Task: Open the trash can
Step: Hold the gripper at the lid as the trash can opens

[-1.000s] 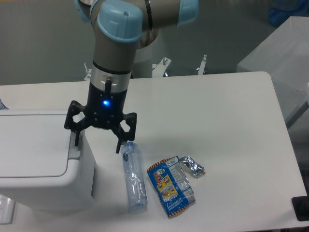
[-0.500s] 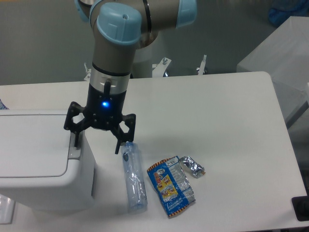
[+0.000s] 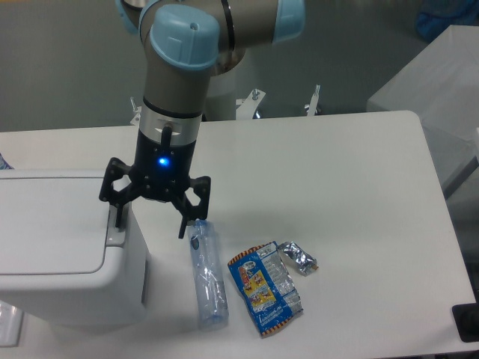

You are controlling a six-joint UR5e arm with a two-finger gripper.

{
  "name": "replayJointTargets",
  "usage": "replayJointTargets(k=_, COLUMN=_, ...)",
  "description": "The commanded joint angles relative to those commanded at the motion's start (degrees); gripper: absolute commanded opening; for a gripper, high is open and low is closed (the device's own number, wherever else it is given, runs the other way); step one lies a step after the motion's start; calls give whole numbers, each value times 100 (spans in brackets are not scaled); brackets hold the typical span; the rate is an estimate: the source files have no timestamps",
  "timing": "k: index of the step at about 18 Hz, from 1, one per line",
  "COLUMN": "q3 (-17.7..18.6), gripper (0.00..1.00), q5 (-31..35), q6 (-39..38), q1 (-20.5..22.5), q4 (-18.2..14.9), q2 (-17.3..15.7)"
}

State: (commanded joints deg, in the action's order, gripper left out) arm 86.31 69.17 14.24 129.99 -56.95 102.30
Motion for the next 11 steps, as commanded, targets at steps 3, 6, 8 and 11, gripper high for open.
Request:
replayJointTargets(k=3, q3=0, gripper=100, q5=18, q6=0, q1=0, q4=9, q2=9)
replayJointTargets(k=6, q3=-9, gripper=100, q5=18, q6=0, q1=0, q4=0, q2=9)
replayJointTargets(k=8, q3=-9, gripper=100, q5=18, q6=0, q1=0, q4=9, q2=9)
replayJointTargets(k=11, q3=-9, gripper=100, q5=18, q6=0, q1=0, q4=44, q2=17)
